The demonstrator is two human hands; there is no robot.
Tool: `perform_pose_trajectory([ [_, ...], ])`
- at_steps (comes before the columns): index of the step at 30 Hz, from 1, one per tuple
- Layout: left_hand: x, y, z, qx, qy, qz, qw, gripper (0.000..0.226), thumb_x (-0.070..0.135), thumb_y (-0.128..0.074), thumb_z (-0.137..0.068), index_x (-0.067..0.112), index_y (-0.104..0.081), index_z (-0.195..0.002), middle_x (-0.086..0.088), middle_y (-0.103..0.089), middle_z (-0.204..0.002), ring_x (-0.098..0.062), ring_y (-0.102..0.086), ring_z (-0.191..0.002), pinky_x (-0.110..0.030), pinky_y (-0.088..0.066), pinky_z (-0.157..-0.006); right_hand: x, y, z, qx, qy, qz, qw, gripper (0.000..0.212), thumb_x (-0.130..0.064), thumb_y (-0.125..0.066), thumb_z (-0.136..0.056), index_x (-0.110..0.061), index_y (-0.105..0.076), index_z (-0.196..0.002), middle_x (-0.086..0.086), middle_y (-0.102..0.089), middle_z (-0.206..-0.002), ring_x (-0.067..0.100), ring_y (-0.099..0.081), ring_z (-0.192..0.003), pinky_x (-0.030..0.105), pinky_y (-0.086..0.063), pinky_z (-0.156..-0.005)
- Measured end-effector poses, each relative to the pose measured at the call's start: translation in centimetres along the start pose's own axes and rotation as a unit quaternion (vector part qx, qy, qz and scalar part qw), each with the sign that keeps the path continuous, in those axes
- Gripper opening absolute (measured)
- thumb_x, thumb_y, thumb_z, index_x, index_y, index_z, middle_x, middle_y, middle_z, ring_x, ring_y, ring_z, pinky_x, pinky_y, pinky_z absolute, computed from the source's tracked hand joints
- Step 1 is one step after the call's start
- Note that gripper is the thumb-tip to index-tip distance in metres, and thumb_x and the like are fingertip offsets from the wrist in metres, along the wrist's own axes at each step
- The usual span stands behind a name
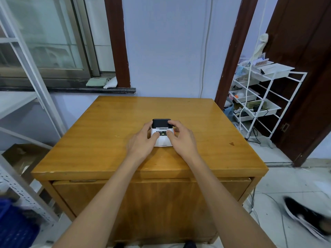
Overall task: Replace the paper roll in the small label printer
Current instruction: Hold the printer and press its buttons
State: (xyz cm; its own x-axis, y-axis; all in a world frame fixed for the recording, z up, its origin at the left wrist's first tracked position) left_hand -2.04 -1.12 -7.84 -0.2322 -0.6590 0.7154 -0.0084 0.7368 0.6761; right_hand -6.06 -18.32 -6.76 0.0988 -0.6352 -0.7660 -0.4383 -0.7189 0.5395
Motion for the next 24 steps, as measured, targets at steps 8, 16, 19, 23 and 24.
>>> perform_pose_trajectory([
  [8,-0.01,0.07,0.08,-0.001,-0.002,0.018,1.0,0.066,0.057,-0.041,-0.09,0.046,-0.037,-0.155,0.016,-0.06,-0.149,-0.024,-0.064,-0.121,-0.039,-0.051,-0.096,0.12,-0.15,-0.14,-0.005,-0.01,0.003,1.0,0.058,-0.039,-0.06,-0.096,-0.026,-0.053,-0.153,-0.008,-0.067,-0.141,0.013,-0.064,-0.125,0.042,-0.056,-0.101],
  [16,-0.14,0.09,0.01,0.005,-0.002,0.023,1.0,0.061,0.052,-0.046,-0.096,0.045,-0.037,-0.156,0.017,-0.059,-0.15,-0.022,-0.064,-0.122,-0.038,-0.05,-0.096,-0.26,-0.05,-0.1,-0.005,-0.006,0.009,1.0,0.058,-0.04,-0.058,-0.096,-0.022,-0.055,-0.151,-0.005,-0.065,-0.143,0.014,-0.064,-0.123,0.041,-0.056,-0.1],
  [19,-0.14,-0.01,-0.12,0.004,-0.006,0.023,1.0,0.059,0.05,-0.047,-0.098,0.045,-0.037,-0.156,0.018,-0.058,-0.15,-0.022,-0.065,-0.12,-0.036,-0.049,-0.092,-0.02,-0.06,-0.23,-0.007,-0.004,0.005,1.0,0.055,-0.037,-0.06,-0.098,-0.021,-0.056,-0.151,-0.004,-0.066,-0.142,0.014,-0.064,-0.122,0.04,-0.056,-0.099],
  [23,-0.21,0.02,-0.14,0.006,-0.011,0.023,1.0,0.059,0.052,-0.046,-0.098,0.045,-0.036,-0.156,0.02,-0.056,-0.152,-0.021,-0.063,-0.125,-0.034,-0.044,-0.087,0.13,-0.06,-0.25,-0.008,-0.008,0.011,1.0,0.056,-0.038,-0.059,-0.098,-0.022,-0.056,-0.151,-0.006,-0.066,-0.142,0.012,-0.064,-0.121,0.038,-0.056,-0.097],
  [24,-0.21,0.03,-0.12,0.006,-0.009,0.023,1.0,0.059,0.051,-0.047,-0.099,0.045,-0.036,-0.156,0.02,-0.056,-0.152,-0.021,-0.063,-0.126,-0.033,-0.044,-0.087,0.02,-0.04,-0.17,-0.01,-0.01,0.014,1.0,0.056,-0.039,-0.059,-0.098,-0.022,-0.056,-0.151,-0.006,-0.066,-0.142,0.012,-0.063,-0.121,0.038,-0.056,-0.098],
])
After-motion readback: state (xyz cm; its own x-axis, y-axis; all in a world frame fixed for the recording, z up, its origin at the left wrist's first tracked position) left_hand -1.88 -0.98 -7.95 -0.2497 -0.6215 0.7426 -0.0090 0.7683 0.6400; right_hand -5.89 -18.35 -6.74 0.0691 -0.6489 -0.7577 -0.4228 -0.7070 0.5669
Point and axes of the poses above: each hand's wrist, its own z-axis away from the middle knuckle, its own y-axis out of the back of the hand, x = y × z, the point moved 7 cm from there along -z, towards the middle knuckle
